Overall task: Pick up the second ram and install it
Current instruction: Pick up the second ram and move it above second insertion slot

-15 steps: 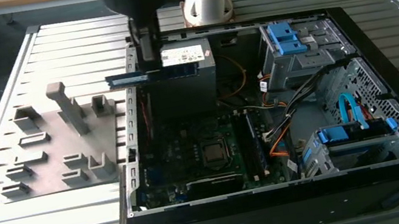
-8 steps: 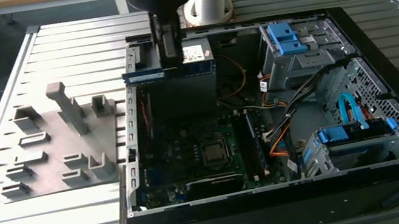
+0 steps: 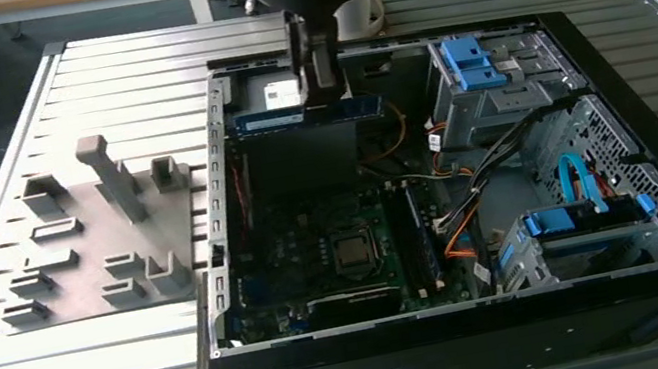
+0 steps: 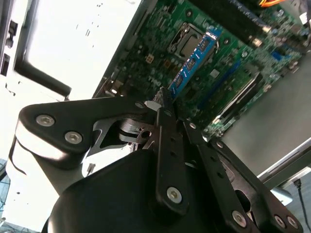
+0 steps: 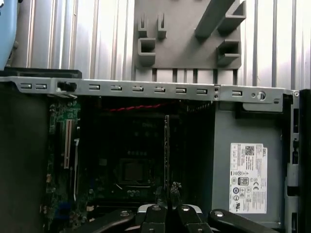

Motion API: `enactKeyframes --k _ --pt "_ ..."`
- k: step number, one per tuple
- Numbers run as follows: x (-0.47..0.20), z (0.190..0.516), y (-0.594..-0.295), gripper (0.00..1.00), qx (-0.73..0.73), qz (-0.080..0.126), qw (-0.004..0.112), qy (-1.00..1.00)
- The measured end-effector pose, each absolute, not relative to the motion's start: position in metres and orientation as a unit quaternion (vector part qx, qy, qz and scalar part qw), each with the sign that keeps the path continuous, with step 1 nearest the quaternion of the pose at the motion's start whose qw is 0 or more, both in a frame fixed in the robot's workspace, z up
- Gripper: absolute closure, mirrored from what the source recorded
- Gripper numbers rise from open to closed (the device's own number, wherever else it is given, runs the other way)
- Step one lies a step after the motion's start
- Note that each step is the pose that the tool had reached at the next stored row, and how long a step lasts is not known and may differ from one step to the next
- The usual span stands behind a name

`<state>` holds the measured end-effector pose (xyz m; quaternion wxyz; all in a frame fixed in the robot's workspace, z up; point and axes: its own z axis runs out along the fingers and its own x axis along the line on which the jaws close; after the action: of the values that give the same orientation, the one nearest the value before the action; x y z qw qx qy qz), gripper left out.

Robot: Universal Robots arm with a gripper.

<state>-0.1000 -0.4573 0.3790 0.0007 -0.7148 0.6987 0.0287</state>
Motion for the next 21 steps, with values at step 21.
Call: enactKeyframes --k 21 --pt "-0.058 0.379 -0.457 0.86 -0.715 0.03 0.0 0.699"
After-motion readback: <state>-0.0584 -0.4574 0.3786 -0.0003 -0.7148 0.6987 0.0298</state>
